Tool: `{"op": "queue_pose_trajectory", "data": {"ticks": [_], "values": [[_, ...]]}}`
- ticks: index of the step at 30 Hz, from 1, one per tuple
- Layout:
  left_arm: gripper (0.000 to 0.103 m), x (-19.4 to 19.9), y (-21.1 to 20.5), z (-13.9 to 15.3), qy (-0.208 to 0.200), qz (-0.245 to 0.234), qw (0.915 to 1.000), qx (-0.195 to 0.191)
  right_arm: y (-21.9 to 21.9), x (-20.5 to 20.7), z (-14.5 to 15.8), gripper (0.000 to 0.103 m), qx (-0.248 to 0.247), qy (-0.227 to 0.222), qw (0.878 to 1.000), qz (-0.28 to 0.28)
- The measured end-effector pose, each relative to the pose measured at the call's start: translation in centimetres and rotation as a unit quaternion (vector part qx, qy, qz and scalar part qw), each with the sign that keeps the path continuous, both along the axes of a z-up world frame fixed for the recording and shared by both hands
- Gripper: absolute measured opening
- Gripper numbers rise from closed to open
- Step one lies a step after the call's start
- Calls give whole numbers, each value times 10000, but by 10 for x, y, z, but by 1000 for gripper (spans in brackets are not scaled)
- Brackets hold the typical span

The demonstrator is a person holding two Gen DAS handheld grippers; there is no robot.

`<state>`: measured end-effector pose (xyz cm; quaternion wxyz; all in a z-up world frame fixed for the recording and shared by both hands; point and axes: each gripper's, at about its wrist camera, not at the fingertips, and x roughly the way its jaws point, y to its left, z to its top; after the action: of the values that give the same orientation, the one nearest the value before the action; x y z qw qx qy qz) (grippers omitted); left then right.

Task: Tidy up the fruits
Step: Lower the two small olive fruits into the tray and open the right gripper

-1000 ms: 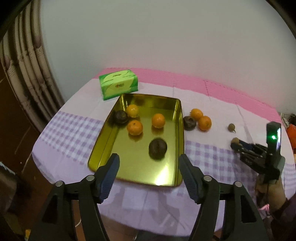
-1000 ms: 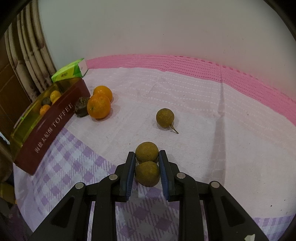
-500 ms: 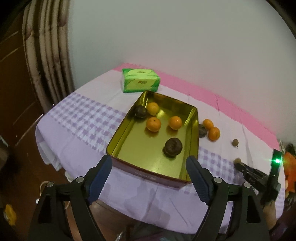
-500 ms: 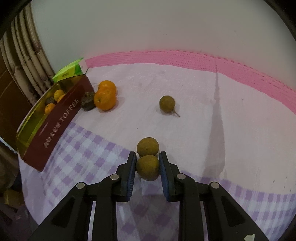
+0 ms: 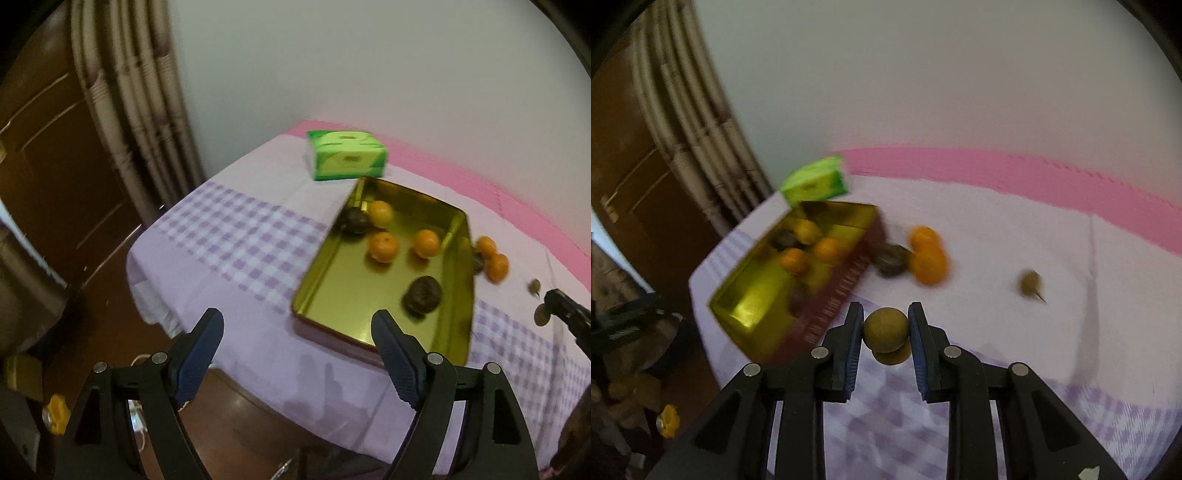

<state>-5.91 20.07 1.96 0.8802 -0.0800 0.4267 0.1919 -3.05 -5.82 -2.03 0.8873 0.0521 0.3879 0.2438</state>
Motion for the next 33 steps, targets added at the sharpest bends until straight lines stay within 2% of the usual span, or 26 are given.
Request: {"op": "queue_pose_trajectory", "data": {"ticks": [4, 11, 15, 20, 27, 33], "values": [[82, -4, 3, 6, -168, 154, 9995, 216, 37, 1, 13, 23, 19, -50, 9991, 410], [82, -6, -2, 15, -398, 150, 9974, 579, 102, 9, 9, 23, -80, 84, 9943, 1062], [82, -7, 5, 16, -409, 288, 9974, 514, 131, 13, 4, 23, -214, 74, 9910, 1322], [82, -5, 15, 10, -264, 427, 9984, 269, 149, 25, -7, 23, -228, 235, 9902, 1360], [83, -4, 20, 7, -236, 543, 9980, 226, 170, 32, -28, 23, -416, 386, 9872, 1493], [83, 0, 20, 2, -100, 537, 9983, 207, 186, 45, -31, 23, -560, 478, 9848, 1575]]}}
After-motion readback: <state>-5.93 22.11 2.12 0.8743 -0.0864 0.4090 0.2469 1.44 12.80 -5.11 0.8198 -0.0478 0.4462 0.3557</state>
